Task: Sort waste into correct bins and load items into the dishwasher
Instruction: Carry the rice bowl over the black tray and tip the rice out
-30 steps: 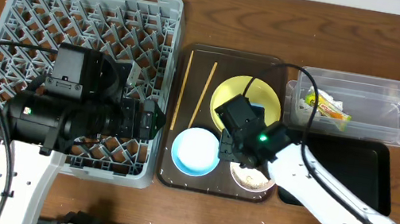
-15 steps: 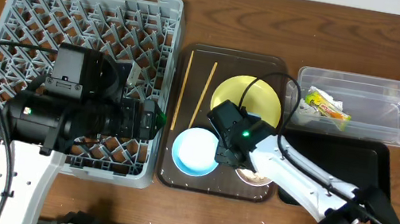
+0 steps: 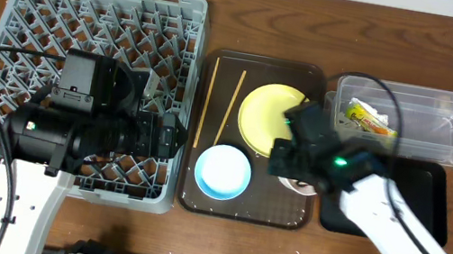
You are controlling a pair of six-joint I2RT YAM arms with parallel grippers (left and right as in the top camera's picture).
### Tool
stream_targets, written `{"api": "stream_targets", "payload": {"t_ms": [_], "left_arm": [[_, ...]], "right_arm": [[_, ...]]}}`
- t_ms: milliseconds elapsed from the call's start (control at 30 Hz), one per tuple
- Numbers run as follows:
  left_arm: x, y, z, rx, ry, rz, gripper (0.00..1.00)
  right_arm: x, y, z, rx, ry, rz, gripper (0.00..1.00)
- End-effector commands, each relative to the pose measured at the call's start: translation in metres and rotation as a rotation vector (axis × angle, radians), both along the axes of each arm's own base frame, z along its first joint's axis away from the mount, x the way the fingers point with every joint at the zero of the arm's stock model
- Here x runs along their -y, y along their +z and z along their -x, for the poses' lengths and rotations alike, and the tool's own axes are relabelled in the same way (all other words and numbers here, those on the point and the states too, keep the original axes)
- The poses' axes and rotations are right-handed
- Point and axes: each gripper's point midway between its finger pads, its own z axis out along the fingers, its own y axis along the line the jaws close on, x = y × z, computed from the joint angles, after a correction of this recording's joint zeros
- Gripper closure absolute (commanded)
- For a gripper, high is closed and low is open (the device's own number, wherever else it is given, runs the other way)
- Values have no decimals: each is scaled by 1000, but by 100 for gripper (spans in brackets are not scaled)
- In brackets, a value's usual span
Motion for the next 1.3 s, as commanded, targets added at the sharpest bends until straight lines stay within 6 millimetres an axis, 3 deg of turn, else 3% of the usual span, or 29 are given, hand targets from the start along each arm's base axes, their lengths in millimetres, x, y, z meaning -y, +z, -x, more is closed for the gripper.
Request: {"api": "stream_targets", "payload": {"t_ms": [0, 133, 300, 567, 667, 833, 1167, 1267], "left_arm": [[-1, 5, -3, 26, -12, -15, 2], [-1, 5, -3, 25, -11, -15, 2], [-1, 5, -3, 25, -12, -15, 2], [-1, 5, -3, 25, -12, -15, 2], [-1, 5, -3, 25, -11, -15, 2], [-1, 5, -3, 25, -12, -15, 2], [-1, 5, -3, 25, -12, -15, 2], [-1, 5, -3, 25, -12, -15, 2]], "right_arm": [[11, 26, 10, 24, 117, -93, 99], [35, 37, 14, 23, 161, -146, 99], [60, 37, 9, 19, 174, -287, 99], [105, 23, 15, 82, 73, -707, 99], [114, 34, 19, 224, 88, -846, 99], [121, 41, 24, 370, 112, -910, 99], [130, 43, 22, 401, 78, -915, 99], [135, 61, 21, 435, 30, -1020, 99]]}}
